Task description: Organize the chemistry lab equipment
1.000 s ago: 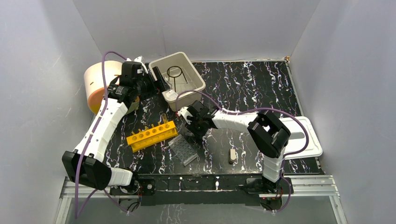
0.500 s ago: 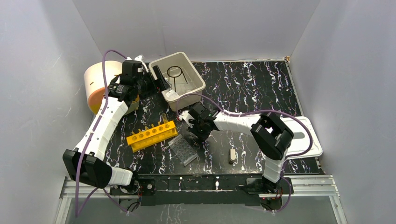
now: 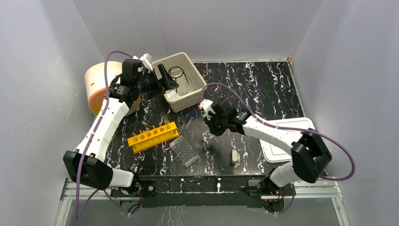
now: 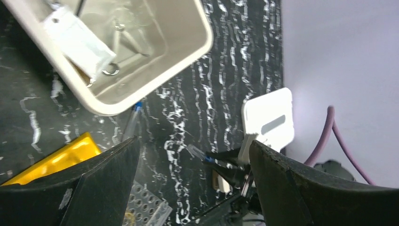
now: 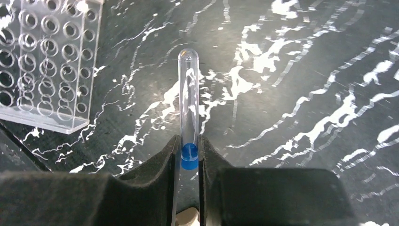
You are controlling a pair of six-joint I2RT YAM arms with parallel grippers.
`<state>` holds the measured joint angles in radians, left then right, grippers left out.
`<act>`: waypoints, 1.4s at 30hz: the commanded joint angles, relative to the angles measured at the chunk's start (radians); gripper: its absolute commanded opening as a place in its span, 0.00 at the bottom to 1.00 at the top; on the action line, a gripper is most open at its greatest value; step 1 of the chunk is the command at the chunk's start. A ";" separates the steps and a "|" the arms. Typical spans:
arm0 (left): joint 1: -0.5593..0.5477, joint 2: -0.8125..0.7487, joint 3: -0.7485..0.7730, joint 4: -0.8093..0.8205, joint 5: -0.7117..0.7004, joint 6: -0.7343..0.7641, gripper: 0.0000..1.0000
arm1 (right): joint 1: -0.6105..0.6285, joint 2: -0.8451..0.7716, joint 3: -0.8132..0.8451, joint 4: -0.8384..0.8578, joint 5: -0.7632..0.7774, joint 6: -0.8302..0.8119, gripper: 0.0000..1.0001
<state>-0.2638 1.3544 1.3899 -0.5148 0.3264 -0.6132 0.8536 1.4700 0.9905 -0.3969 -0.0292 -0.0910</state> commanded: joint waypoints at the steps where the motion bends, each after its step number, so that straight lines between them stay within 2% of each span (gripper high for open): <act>1: -0.017 0.005 -0.008 0.080 0.171 -0.075 0.84 | -0.078 -0.104 -0.037 0.101 -0.030 0.082 0.24; 8: -0.200 0.144 0.018 0.121 0.225 -0.112 0.82 | -0.173 -0.223 -0.038 0.147 -0.132 0.155 0.24; 13: -0.226 0.200 0.010 0.127 0.289 -0.143 0.81 | -0.185 -0.275 0.014 0.153 -0.187 0.189 0.24; 19: -0.234 0.248 -0.001 0.168 0.427 -0.173 0.78 | -0.186 -0.259 0.076 0.153 -0.262 0.201 0.23; 21: -0.235 0.261 -0.001 0.171 0.457 -0.186 0.72 | -0.185 -0.252 0.081 0.160 -0.272 0.205 0.23; 28: -0.235 0.277 0.004 0.143 0.482 -0.190 0.38 | -0.186 -0.227 0.096 0.175 -0.306 0.211 0.23; 36: -0.235 0.278 0.007 0.149 0.501 -0.196 0.04 | -0.186 -0.209 0.108 0.170 -0.319 0.209 0.24; 38: -0.234 0.266 0.016 0.155 0.487 -0.196 0.01 | -0.186 -0.208 0.113 0.169 -0.316 0.222 0.26; 40: -0.231 0.251 0.023 0.173 0.479 -0.199 0.00 | -0.187 -0.203 0.126 0.166 -0.297 0.257 0.38; 42: -0.225 0.235 0.025 0.200 0.471 -0.215 0.00 | -0.192 -0.205 0.137 0.175 -0.288 0.304 0.59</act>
<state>-0.4931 1.6478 1.3830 -0.3477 0.7700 -0.8013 0.6682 1.2667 1.0546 -0.2802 -0.3225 0.1413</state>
